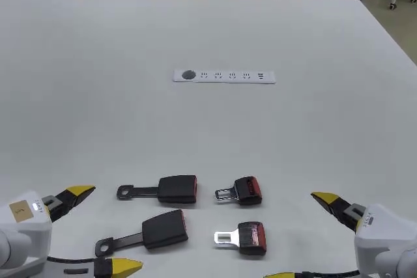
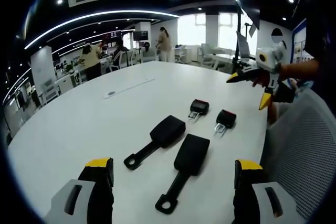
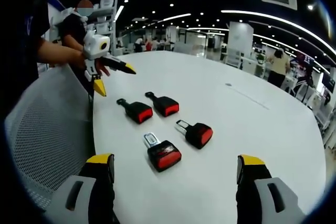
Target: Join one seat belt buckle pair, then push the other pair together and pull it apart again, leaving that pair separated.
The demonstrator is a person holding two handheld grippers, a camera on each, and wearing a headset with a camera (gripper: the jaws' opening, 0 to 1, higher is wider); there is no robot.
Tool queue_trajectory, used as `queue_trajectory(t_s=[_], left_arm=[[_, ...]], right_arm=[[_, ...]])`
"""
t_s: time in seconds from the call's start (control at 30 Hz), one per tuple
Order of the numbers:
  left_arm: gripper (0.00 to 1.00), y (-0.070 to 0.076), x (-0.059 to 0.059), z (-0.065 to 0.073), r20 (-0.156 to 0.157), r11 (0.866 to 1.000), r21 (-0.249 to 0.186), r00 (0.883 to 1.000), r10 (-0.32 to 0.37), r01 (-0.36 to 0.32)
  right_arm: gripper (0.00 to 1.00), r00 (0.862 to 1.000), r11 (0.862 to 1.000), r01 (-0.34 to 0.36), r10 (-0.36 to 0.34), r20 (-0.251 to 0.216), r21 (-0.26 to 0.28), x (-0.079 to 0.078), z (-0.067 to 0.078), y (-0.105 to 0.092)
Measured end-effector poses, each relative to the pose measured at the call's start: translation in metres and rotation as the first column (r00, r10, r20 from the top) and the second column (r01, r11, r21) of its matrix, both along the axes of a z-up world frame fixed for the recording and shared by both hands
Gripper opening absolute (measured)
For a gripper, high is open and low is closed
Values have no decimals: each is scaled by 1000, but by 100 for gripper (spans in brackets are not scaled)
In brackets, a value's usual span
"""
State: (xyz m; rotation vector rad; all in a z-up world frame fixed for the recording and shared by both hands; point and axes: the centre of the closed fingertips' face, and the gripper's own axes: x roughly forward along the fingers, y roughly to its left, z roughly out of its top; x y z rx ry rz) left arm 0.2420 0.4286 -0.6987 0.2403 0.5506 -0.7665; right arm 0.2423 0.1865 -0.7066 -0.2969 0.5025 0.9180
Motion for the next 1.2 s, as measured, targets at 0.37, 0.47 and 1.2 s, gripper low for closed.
queue_trajectory(t_s=[0.37, 0.47, 1.2], left_arm=[[98, 1, 1, -1, 0, 1000, -1, 1000, -3, 3], [98, 2, 1, -3, -2, 1000, 1, 1000, -5, 5], [98, -2, 0, -2, -5, 1000, 4, 1000, -9, 9]], right_arm=[[99, 1000, 1000, 0, 0, 1, -2, 1, -1, -1], [99, 1000, 1000, 0, 0, 3, -3, 2, -1, -2], [99, 1000, 1000, -14, 14, 2, -16, 3, -1, -3]])
